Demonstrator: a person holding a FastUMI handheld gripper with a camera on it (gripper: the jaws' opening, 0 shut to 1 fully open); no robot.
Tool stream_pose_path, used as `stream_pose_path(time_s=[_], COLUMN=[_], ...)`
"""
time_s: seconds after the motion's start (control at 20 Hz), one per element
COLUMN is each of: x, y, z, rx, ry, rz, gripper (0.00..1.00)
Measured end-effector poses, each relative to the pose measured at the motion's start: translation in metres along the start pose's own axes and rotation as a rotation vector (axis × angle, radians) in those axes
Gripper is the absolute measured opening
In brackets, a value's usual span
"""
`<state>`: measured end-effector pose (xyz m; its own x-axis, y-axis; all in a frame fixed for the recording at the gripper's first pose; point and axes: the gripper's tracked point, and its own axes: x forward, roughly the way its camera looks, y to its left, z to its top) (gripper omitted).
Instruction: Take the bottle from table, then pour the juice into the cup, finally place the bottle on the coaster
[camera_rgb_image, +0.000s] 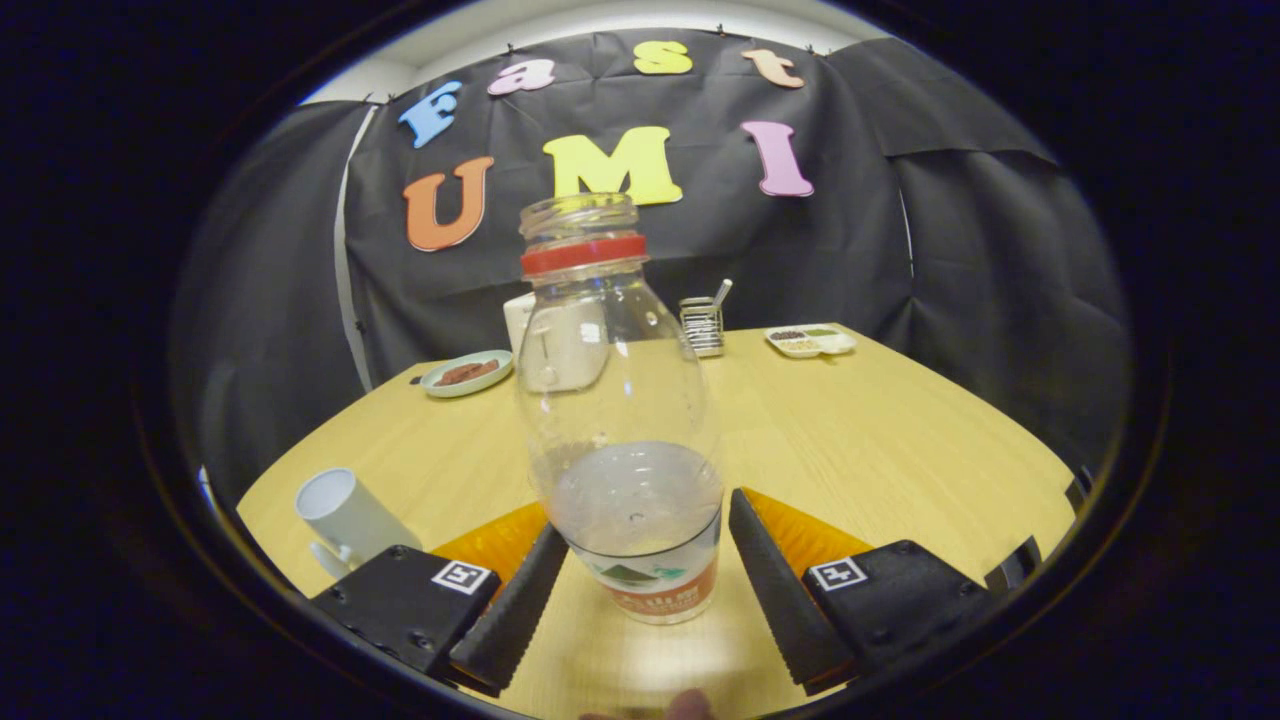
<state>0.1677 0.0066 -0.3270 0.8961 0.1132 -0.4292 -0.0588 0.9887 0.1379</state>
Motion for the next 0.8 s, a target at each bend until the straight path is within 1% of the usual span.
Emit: stream_pose_path(time_s=[0.05,0.2,0.35,0.5,0.65,0.8], x=[0.0,-0.001,-0.003,-0.009,-0.014,-0.012], y=[0.001,0.004,0.012,0.023,0.034,0.039], z=[-0.001,0.002,0.006,0.02,0.04,0.05], rx=[0.011,0.013,-0.029,-0.144,-0.289,-0.443], ry=[0.002,-0.004,-0.013,-0.046,-0.096,-0.128], rz=[0.003,-0.008,-0.006,-0.026,-0.06,-0.116], gripper=[0.99,0.86,0.83,0.79,0.78,0.77])
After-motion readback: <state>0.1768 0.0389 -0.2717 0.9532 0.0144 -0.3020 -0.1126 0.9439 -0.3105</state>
